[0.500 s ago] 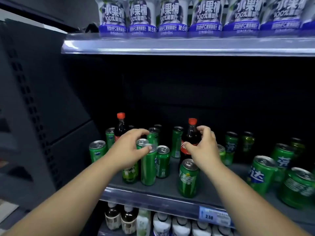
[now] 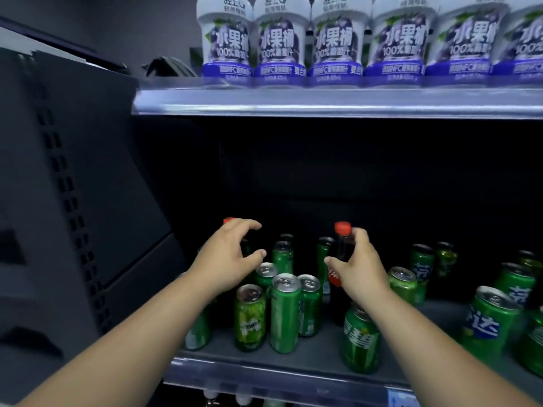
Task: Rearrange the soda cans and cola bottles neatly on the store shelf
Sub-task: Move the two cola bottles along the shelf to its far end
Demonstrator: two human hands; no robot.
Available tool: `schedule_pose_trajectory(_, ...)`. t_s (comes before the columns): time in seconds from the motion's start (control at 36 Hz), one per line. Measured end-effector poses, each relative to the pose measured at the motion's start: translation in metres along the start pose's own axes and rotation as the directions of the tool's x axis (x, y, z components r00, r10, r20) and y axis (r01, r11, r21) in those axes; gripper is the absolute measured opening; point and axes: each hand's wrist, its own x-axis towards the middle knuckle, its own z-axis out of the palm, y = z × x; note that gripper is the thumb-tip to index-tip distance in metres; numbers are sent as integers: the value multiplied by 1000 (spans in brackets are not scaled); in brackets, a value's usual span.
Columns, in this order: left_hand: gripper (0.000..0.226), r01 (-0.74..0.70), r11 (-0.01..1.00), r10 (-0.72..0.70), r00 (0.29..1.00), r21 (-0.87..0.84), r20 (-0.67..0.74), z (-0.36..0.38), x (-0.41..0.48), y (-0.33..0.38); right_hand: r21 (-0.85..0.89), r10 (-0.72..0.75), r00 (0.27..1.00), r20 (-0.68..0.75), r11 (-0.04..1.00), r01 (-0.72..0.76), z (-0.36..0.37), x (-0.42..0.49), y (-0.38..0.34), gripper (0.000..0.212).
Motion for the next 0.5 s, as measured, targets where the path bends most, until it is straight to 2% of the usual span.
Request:
schedule_pose_trajectory(0.11,50,28,1000,-29,987,-11,-161,-4,5,-14,-7,-104,993,-47,995,104,12,-1,-21,63)
schedule_pose_trajectory(0.17,52,76,997,-70,965,15,-254,-5,7,-18,10,-147,987,-57,989,148,16,-1,-30,65)
schedule_pose_trajectory(0.22,62,148,989,-142,950,0,-279,-6,9,-20,24,-169,983,-73,985,172,20,-2,-37,67)
schedule_pose_trajectory(0.31,86,259,963,-267,947,-69,-177,-2,13,-28,57,-167,981,-97,983,173,24,-2,-41,69)
schedule_pose_trajectory(0.36,93,327,939,-336,939,-112,-78,4,16,-34,76,-159,981,-108,983,168,26,-2,-40,69)
schedule_pose_trajectory(0.42,82,365,924,-368,930,-116,-4,10,17,-40,92,-145,983,-113,984,155,29,-3,-38,70)
schedule_pose_trajectory(0.5,61,381,914,-381,924,-136,26,14,20,-45,103,-127,986,-110,985,139,32,-4,-34,72)
